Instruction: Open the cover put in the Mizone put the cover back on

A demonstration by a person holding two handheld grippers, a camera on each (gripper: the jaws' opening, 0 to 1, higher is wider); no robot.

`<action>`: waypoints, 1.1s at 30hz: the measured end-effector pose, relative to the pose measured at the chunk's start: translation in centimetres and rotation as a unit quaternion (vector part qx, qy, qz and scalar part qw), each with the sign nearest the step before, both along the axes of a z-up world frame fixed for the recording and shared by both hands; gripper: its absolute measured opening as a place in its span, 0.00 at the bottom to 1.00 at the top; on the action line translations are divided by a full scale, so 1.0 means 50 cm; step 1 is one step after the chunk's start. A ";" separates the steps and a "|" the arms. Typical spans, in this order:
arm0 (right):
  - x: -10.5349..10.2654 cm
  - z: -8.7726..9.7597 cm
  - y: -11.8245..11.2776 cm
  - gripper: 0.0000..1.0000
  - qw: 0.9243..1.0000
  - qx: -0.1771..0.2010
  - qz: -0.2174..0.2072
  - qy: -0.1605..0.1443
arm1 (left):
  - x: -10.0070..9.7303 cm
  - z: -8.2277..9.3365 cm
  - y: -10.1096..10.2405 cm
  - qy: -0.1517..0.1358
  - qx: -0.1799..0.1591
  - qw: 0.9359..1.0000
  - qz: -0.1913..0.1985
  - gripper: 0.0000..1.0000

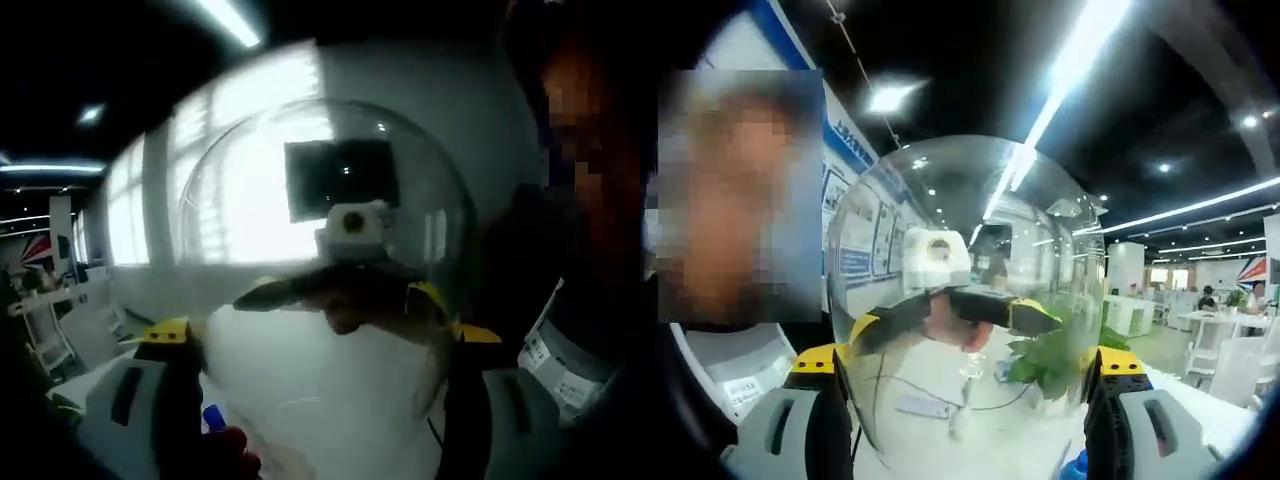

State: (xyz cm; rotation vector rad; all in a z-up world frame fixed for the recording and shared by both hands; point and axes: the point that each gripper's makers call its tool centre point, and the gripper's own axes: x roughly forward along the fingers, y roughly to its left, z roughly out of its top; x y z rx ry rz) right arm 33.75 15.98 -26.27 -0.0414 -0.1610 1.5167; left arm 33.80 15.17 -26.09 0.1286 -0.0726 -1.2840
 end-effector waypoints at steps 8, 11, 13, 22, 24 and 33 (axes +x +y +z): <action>0.046 0.013 0.000 0.90 1.000 -0.003 -0.006 0.003 | 0.050 0.016 -0.001 0.004 0.015 1.000 -0.007 0.86; 0.065 0.026 -0.005 0.90 1.000 0.006 -0.004 0.008 | 0.068 0.031 -0.004 0.009 0.011 1.000 -0.007 0.86; 0.079 0.034 -0.006 0.90 1.000 0.009 -0.006 0.003 | 0.087 0.040 -0.007 0.003 0.010 1.000 -0.009 0.86; 0.154 0.043 -0.011 0.90 1.000 0.002 -0.018 0.007 | 0.160 0.044 -0.012 0.007 -0.013 1.000 -0.023 0.86; 0.171 0.038 -0.013 0.90 1.000 0.002 -0.020 0.010 | 0.176 0.040 -0.013 0.009 -0.017 0.999 -0.026 0.86; 0.230 -0.002 -0.010 0.90 0.999 0.007 -0.017 0.028 | 0.232 0.005 -0.013 0.025 -0.013 0.999 -0.023 0.86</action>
